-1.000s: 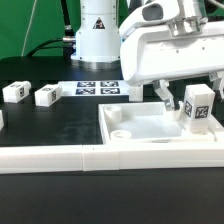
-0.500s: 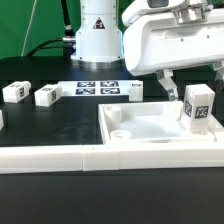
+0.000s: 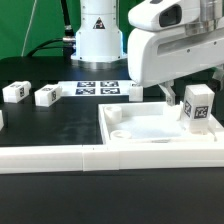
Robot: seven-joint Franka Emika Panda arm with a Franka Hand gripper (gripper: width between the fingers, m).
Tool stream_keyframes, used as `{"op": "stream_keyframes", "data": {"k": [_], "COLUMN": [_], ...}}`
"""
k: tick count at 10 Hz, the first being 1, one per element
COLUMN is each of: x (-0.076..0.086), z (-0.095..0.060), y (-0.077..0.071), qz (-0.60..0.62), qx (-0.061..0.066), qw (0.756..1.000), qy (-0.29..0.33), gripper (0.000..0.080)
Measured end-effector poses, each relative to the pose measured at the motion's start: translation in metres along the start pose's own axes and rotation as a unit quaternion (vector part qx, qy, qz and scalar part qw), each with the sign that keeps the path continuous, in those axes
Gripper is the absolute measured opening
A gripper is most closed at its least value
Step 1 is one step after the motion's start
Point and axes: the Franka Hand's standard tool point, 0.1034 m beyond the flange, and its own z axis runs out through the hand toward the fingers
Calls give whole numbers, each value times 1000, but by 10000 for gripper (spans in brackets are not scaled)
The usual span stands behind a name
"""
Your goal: Assemble one leg
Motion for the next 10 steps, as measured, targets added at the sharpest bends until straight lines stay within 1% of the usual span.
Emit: {"op": "stream_keyframes", "data": {"k": [1,4,5,6,7,8,10], "x": [4,5,8,14,16,15,15], "z": [0,0,-5,-8,-9,-11,-10], "y": [0,1,4,8,11,16,16], "qz": [-1,2,16,22,11,7,7], "qx": [2,1,-2,-15,-26,-27,-26], "qw": [1000,1000,1000,999,999,999,999], "qy": [-2,2,8,22,25,23,23], "gripper": [649,649,649,649,649,649,649]}}
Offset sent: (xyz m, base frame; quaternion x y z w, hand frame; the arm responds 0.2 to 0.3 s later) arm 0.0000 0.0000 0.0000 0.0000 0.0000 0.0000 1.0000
